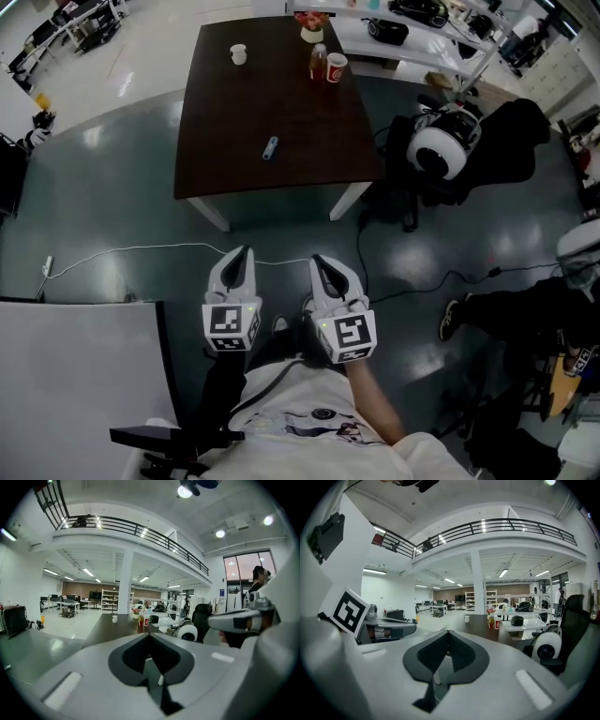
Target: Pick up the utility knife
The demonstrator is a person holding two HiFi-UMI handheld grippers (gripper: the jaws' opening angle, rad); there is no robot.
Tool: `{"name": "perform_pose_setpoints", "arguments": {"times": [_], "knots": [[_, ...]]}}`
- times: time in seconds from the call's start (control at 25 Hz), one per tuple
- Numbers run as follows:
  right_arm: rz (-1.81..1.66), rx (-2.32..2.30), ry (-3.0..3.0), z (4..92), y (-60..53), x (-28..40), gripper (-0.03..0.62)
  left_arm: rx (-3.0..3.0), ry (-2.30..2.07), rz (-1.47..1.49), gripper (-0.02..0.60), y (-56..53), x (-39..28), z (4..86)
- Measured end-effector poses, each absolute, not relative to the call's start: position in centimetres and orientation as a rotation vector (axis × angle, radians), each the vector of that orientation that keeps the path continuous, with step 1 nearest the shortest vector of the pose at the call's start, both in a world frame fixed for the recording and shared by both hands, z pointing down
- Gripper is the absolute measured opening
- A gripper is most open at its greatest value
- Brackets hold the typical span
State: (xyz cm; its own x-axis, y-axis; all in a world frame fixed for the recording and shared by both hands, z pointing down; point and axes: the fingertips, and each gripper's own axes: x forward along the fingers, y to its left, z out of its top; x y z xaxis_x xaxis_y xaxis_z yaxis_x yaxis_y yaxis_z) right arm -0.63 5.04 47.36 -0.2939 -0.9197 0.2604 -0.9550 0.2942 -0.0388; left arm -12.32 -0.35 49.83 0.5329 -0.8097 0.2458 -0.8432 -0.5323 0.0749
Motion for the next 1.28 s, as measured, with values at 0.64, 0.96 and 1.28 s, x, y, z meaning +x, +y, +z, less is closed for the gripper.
{"name": "perform_pose_setpoints", "arguments": {"times": [0.64, 0.96, 1.28], "knots": [[0.273, 1.646, -2.48, 47.3, -7.2, 5.0, 0.002, 2.53, -1.563, 0.316, -0.002, -11.0, -8.1, 49.2], [0.314, 1.609, -2.496, 47.8, -9.6, 7.4, 0.002, 2.485, -1.594, 0.349, -0.002, -13.2, -6.3, 49.7], [0.339, 1.642, -2.486, 48.4, -10.9, 8.3, 0.002, 2.456, -1.581, 0.385, -0.002, -14.9, -5.8, 50.9]]}}
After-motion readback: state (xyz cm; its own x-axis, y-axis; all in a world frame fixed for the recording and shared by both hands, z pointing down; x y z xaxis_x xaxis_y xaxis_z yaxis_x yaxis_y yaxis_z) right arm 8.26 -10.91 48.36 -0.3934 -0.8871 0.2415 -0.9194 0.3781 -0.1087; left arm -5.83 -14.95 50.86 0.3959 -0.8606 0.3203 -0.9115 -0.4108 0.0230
